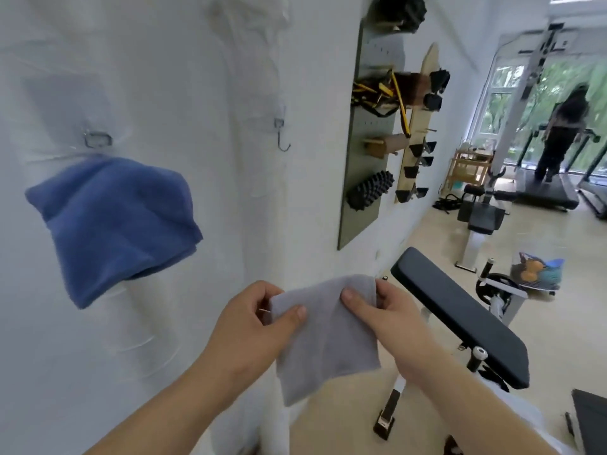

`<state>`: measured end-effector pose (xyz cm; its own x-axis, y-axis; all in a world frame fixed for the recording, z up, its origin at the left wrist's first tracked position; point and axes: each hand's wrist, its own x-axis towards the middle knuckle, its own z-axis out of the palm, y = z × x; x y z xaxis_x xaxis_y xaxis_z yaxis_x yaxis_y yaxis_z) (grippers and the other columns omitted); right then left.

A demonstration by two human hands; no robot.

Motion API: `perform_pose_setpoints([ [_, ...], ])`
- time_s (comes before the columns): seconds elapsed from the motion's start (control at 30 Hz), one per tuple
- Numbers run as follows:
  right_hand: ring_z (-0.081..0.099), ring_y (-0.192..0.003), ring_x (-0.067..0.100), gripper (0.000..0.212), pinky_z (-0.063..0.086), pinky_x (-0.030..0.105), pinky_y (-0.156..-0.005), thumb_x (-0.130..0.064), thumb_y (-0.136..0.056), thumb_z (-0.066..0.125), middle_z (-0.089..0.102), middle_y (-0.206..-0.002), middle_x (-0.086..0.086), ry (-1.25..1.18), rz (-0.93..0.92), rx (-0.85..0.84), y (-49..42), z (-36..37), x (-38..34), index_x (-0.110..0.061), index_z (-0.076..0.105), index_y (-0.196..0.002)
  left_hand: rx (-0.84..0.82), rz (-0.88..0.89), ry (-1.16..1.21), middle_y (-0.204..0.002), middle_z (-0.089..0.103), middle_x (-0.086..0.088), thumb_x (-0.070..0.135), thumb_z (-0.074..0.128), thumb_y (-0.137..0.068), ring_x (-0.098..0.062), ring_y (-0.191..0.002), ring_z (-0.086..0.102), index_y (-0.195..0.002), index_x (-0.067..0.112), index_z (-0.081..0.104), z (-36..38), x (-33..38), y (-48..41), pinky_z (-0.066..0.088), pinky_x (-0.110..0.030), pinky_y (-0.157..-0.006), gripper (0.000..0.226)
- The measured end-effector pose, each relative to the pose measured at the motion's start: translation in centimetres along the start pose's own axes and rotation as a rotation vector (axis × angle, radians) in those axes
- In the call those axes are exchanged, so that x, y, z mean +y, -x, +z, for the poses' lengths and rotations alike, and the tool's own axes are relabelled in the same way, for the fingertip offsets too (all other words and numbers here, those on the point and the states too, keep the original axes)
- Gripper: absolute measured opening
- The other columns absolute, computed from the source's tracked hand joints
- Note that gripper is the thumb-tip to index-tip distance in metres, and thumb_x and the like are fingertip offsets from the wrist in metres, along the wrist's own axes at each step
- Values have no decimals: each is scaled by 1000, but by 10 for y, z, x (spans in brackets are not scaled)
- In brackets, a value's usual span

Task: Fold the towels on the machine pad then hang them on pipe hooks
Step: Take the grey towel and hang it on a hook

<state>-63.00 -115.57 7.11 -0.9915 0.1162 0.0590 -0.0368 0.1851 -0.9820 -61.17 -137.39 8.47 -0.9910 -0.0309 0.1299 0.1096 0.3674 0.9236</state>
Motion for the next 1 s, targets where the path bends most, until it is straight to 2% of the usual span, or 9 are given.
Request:
perform_pose_setpoints([
  [0.17,73,-88,21,27,60,41,-80,-42,-84,81,76,-92,5,32,-165,18,-83,-12,-70,-18,71,-95,143,63,-9,-93,70,8,25,70,-93,-12,-86,66,-96,28,62,3,63,-54,52,-17,-64,9],
  [0.23,72,-92,25,35,60,46,-84,-44,-85,79,75,-95,9,93,-208,14,-116,-12,-94,-13,70,-97,182,105,-17,-97,69,6,17,68,-91,-16,-88,66,-100,28,61,4,87,-81,55,-24,-69,16],
  [0.33,72,-96,33,44,60,53,-88,-46,-83,80,75,-95,15,124,-243,8,-163,-12,-125,-6,70,-98,215,152,-74,-98,65,10,14,65,-83,-11,-85,65,-110,32,58,1,119,-122,56,-27,-73,33],
  [0.43,73,-92,29,39,62,49,-86,-45,-83,80,76,-91,11,118,-279,-8,-200,-11,-161,-9,72,-96,274,205,-162,-92,65,10,18,62,-79,-11,-83,65,-103,34,57,-9,149,-157,58,-33,-74,29],
  [0.53,72,-89,27,39,61,44,-80,-48,-83,79,74,-88,8,115,-351,-5,-231,-2,-190,-12,70,-91,356,238,-285,-91,64,7,14,57,-79,-18,-81,65,-97,31,53,-25,170,-185,61,-43,-74,25],
  [0.67,70,-84,26,43,59,42,-75,-46,-82,81,73,-91,13,101,-374,-11,-263,19,-195,-6,69,-90,401,240,-370,-92,65,0,6,52,-75,-26,-82,66,-95,28,51,-45,171,-210,61,-50,-72,29],
  [0.83,60,-71,20,51,50,33,-65,-41,-84,80,65,-80,8,140,-282,-63,-287,40,-175,7,69,-96,424,233,-490,-84,66,-2,6,54,-77,-25,-72,64,-88,29,55,-59,144,-232,57,-38,-62,25],
  [0.93,70,-83,26,50,60,38,-73,-47,-85,79,76,-95,10,134,-75,-149,-289,44,-170,1,71,-99,435,244,-494,-85,66,-3,5,54,-79,-24,-72,62,-84,29,56,-55,130,-243,50,-30,-58,25],
  [1.0,71,-86,26,49,60,38,-73,-53,-83,79,78,-102,11,176,118,-257,-282,38,-174,-7,72,-99,440,242,-485,-89,66,-2,4,53,-78,-23,-74,60,-83,31,57,-48,122,-249,43,-27,-58,28],
])
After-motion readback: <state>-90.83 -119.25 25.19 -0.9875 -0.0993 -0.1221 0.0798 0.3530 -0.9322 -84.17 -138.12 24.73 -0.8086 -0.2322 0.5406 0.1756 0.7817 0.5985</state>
